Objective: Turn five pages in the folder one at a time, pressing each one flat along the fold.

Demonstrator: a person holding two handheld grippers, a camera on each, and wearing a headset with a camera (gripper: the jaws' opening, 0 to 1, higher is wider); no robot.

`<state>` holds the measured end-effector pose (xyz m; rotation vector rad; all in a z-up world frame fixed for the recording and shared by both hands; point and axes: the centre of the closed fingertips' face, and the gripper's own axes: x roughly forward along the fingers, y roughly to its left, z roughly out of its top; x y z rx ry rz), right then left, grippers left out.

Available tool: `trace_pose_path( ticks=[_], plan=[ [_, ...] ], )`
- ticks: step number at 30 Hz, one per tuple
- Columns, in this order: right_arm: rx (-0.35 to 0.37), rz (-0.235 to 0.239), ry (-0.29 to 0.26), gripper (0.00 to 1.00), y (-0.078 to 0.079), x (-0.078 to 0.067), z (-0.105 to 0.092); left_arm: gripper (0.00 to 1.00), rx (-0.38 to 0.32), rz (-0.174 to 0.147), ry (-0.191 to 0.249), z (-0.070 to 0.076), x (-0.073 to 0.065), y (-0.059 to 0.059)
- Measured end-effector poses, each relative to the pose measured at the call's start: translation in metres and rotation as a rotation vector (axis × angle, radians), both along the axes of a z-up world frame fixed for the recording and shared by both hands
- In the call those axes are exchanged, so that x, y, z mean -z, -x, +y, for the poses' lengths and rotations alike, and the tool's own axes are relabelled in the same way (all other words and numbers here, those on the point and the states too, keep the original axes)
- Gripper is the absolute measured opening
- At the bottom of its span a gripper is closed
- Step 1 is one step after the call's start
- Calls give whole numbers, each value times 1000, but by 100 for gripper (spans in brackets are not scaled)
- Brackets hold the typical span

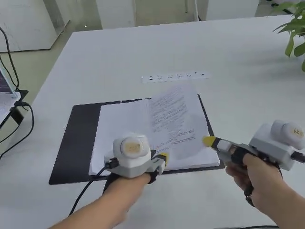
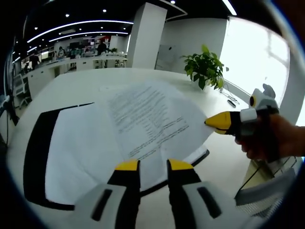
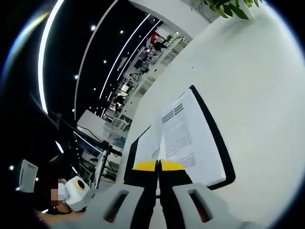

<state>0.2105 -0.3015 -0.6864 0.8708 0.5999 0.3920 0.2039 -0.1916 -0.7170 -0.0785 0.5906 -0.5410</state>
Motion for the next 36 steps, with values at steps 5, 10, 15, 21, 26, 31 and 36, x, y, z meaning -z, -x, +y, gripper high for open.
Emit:
trace_pose_path(
  ticks=[5,10,15,21,26,31,36],
  plan=[
    [-20,-35,-52,0,1,-28,27,22,-6,-67,22,21,-32,9],
    [-72,-77,-109,0,-2,-56,68,23,-21,-125,-4,50,-52,15],
    [-139,-97,-119,0,-5,-68,112,22,-42,-147,-39,83,-61,21],
    [-213,-86,-93,0,-7,-63,160,21,-85,-164,-63,125,-70,29],
    [-265,-62,-68,0,-14,-49,191,21,-116,-166,-63,150,-74,37],
    [-303,-33,-33,0,-15,-33,217,20,-148,-165,-69,172,-74,44],
    [-337,-6,3,0,-14,-16,238,20,-187,-161,-63,192,-73,48]
  ],
)
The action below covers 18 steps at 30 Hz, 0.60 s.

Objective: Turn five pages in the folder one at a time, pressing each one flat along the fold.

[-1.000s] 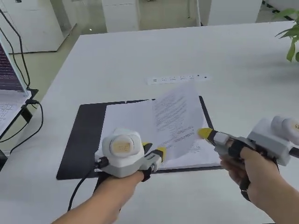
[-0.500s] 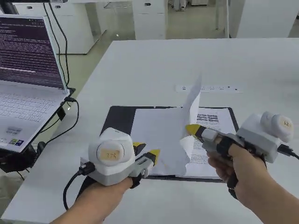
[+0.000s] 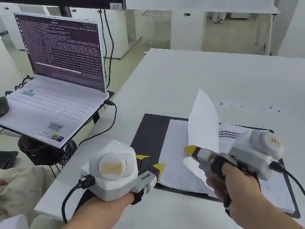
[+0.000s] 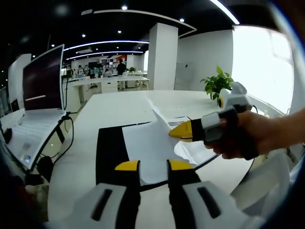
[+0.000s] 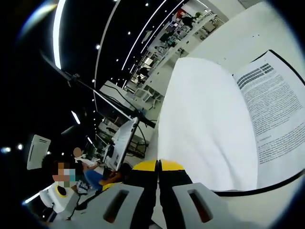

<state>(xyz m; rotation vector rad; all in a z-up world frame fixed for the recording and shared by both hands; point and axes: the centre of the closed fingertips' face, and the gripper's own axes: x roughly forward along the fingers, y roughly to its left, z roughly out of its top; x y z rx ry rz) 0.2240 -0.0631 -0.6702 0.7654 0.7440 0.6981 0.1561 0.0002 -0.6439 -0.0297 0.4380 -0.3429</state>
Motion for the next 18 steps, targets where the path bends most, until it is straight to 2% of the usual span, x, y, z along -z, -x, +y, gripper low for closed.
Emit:
trace_pose_path(
  ticks=[6,18],
  plan=[
    [-26,31,39,0,3,20,18,20,-23,7,5,13,3,3],
    [-67,78,138,0,5,60,45,19,-37,33,20,21,11,8]
  ],
)
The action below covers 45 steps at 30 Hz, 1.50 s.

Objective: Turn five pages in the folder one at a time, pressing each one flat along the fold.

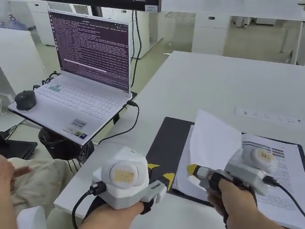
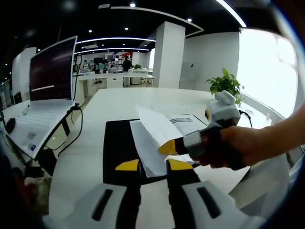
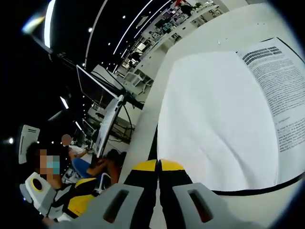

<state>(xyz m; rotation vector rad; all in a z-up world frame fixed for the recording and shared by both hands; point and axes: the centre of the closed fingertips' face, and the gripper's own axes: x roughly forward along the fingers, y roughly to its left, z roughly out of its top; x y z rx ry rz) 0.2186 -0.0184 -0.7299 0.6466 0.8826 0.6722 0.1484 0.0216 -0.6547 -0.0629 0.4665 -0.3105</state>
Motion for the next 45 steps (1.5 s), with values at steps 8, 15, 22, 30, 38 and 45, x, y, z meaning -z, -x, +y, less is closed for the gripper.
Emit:
trace_pose_path(
  ticks=[8,15,22,30,38,45],
  plan=[
    [-47,21,104,0,1,38,10,19,-24,24,21,8,10,6],
    [-40,58,142,0,3,60,11,19,-44,45,22,14,18,12],
    [-40,40,134,2,4,63,11,19,-55,62,20,15,24,16],
    [-101,89,-63,6,23,42,22,19,-19,78,-12,6,28,4],
    [54,56,-190,5,-13,9,-41,21,87,125,-64,-30,54,-22],
    [161,55,-156,0,-40,13,-107,19,126,132,-138,-61,96,-59]
  ],
)
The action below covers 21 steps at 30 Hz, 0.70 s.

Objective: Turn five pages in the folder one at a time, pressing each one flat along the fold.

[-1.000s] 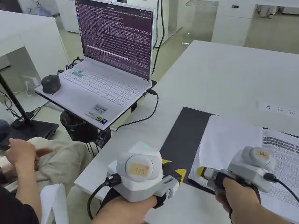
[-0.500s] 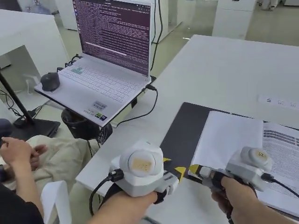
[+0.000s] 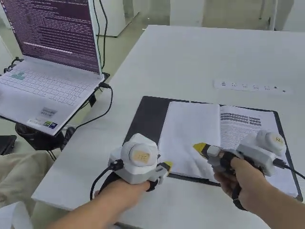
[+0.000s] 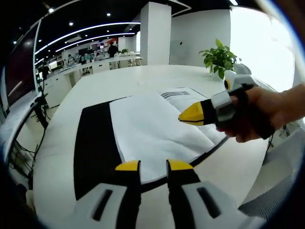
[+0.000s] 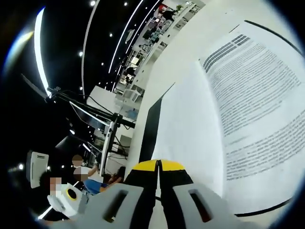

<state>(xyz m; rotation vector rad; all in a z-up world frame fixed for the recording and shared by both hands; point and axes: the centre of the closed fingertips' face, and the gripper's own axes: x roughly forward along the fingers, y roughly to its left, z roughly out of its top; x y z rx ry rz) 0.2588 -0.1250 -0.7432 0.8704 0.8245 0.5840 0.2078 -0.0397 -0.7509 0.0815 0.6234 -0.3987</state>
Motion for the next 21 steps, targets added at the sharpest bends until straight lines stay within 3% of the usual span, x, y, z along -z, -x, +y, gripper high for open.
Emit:
trace_pose_path(
  ticks=[4,7,8,9,10,11,15,16,18,21],
  plan=[
    [38,21,-2,0,-14,3,-22,18,-35,15,-35,4,20,-11],
    [45,39,-3,0,-25,8,-29,17,-69,27,-46,10,31,-10],
    [46,43,-6,0,-28,9,-30,16,-73,41,-47,11,36,-8],
    [53,55,-20,0,-33,10,-31,16,-64,82,-53,11,46,0],
    [61,68,-35,0,-36,11,-31,16,-41,-54,-72,12,32,-13],
    [63,94,-49,0,-41,12,-31,16,-66,-8,-51,12,37,-3],
    [45,133,-64,0,-54,17,-27,16,-62,-37,-54,11,38,-2],
    [48,155,-92,0,-57,17,-25,16,-62,-40,-57,11,38,-2],
    [85,200,-117,0,-66,23,-27,16,-64,-43,-53,12,37,-3],
    [115,228,-143,0,-77,29,-31,16,-65,-45,-52,12,38,-3]
  ],
)
